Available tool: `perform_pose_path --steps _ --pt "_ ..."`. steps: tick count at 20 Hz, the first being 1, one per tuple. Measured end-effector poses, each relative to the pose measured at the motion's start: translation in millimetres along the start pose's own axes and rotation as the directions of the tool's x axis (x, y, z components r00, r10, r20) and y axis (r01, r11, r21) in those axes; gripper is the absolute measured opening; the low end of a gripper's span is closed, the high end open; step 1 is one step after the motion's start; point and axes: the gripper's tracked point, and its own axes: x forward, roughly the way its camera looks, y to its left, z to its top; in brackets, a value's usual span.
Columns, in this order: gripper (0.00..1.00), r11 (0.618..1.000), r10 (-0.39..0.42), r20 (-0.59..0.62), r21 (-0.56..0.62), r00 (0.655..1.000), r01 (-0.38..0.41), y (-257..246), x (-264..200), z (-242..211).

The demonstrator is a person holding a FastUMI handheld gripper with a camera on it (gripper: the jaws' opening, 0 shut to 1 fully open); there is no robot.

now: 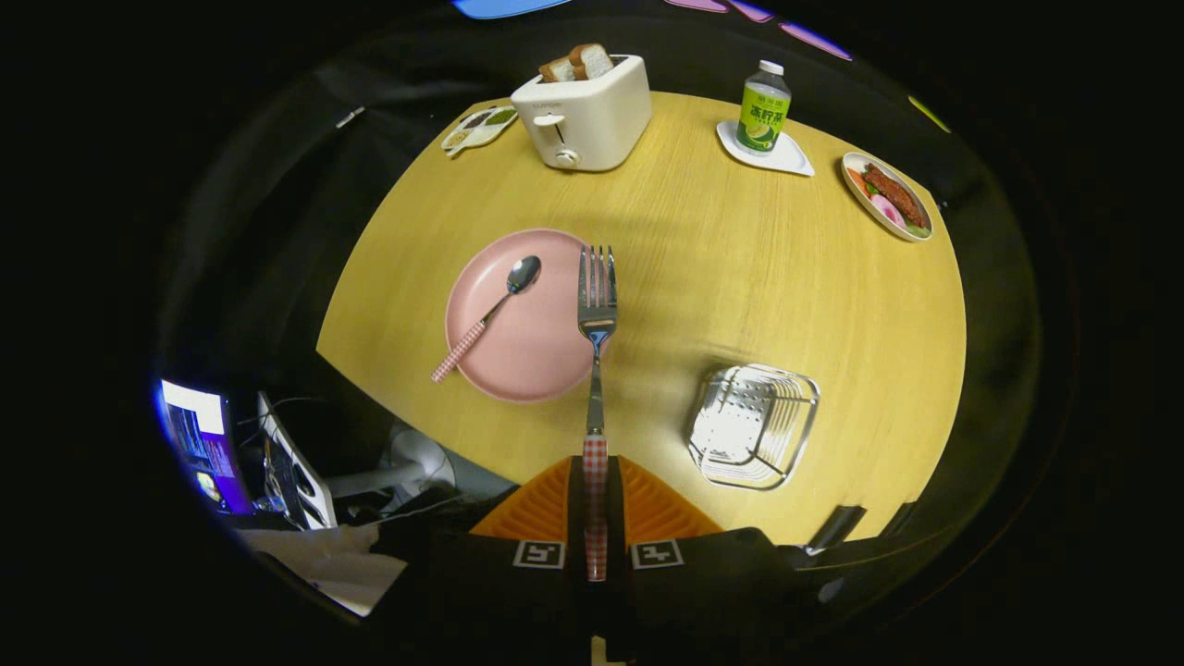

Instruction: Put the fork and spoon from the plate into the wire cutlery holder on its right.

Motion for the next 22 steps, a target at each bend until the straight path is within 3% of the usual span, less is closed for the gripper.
perform_pose_path --steps 5,9,14,17,22 --pt "0.11 0.996 -0.065 -0.174 -0.069 0.983 0.053 -76 -25 -31" --pt "0.11 0.990 -0.084 -0.349 -0.137 0.933 0.038 -108 -18 -54" --pt "0.11 0.992 -0.068 -0.491 -0.127 0.869 0.006 -119 2 -64" --pt "0.11 0.988 -0.068 -0.578 -0.151 0.813 -0.024 -128 5 -65" --pt "0.12 0.987 -0.084 -0.594 -0.162 0.800 -0.017 -130 15 -49"
